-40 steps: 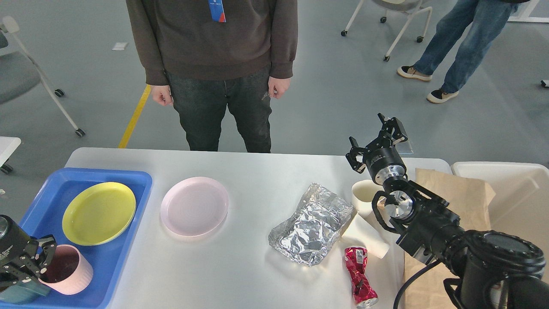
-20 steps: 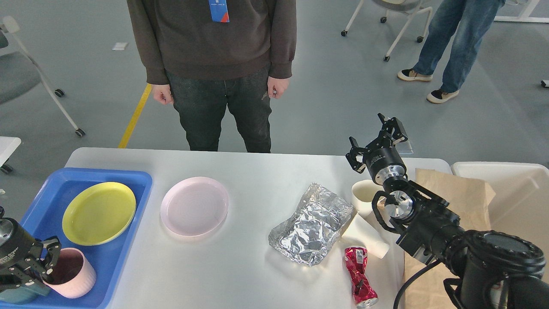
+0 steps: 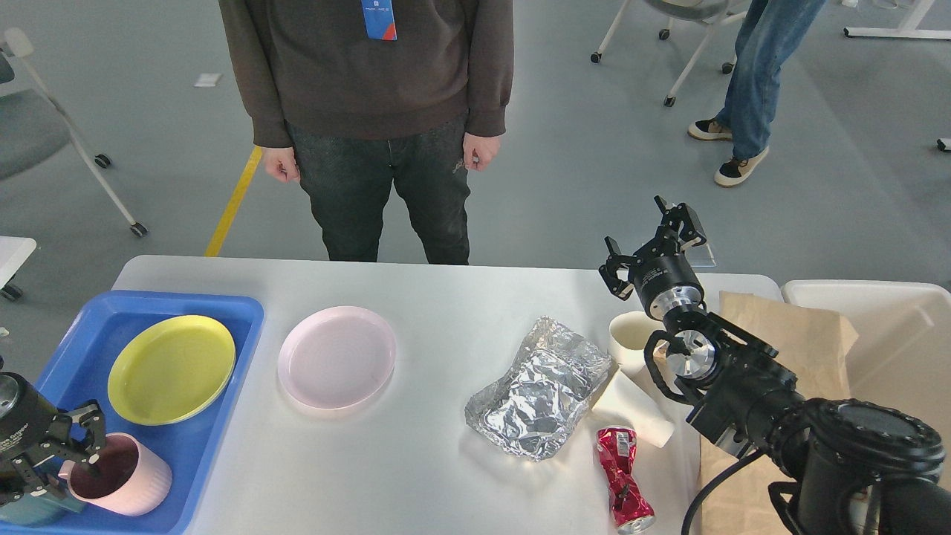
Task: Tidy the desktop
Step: 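Open the left gripper and release the pink mug in the tray, then raise the left gripper and move it toward the pink plate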
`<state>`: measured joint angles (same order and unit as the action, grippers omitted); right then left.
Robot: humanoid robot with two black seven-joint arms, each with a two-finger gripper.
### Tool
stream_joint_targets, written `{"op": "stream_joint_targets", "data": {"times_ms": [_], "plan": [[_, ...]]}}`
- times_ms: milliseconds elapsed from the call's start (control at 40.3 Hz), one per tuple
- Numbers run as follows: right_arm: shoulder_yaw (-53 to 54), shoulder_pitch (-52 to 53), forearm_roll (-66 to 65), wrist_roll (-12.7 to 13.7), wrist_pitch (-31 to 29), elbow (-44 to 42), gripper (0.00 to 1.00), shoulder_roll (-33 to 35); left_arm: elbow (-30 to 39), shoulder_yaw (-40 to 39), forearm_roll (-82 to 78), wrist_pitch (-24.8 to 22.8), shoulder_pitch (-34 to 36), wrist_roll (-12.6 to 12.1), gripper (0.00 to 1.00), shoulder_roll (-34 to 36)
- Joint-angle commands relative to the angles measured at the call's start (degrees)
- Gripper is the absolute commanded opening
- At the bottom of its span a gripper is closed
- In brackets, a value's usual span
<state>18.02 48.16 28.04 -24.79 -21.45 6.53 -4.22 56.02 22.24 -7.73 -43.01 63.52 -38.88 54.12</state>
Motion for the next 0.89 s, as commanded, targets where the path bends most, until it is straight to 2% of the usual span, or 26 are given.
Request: {"op": "stream_joint_targets", "data": {"times_ms": [0, 149, 373, 621, 646, 671, 696, 869], "plan": [[0.0, 0.0, 0.0, 0.0, 0.0, -0.03, 1.0, 0.0, 0.41, 0.52, 0.35, -4.62, 2.13, -0.41, 0.58, 1.33], [0.0, 0.0, 0.0, 0.0, 0.0, -0.03, 1.0, 0.0, 0.58, 0.96, 0.53, -11.99, 4.24, -0.5, 0.61, 4.06], [0.0, 0.0, 0.0, 0.0, 0.0, -0.03, 1.0, 0.0, 3.22, 3.24, 0.44, -11.99, 9.86, -0.5, 0.61, 7.58], [0.0, 0.0, 0.0, 0.0, 0.0, 0.06, 1.0, 0.0, 3.83, 4.3, -0.18, -11.99, 19.35, 0.56, 0.58, 4.25], [0.0, 0.0, 0.0, 0.0, 0.0, 0.06, 1.0, 0.0, 3.75, 4.3, -0.26, -10.62, 19.88, 0.56, 0.58, 3.19], [0.0, 0.0, 0.0, 0.0, 0.0, -0.03, 1.0, 0.0, 3.75, 4.39, -0.44, -5.56, 20.15, 0.56, 0.58, 0.75], [0.0, 0.0, 0.0, 0.0, 0.0, -0.03, 1.0, 0.0, 3.75, 4.39, -0.62, -3.16, 20.06, 0.56, 0.58, -0.5], [0.0, 0.0, 0.0, 0.0, 0.0, -0.03, 1.0, 0.0, 3.31, 4.39, -4.13, 11.0, 18.92, 0.91, 0.58, -7.97]]}}
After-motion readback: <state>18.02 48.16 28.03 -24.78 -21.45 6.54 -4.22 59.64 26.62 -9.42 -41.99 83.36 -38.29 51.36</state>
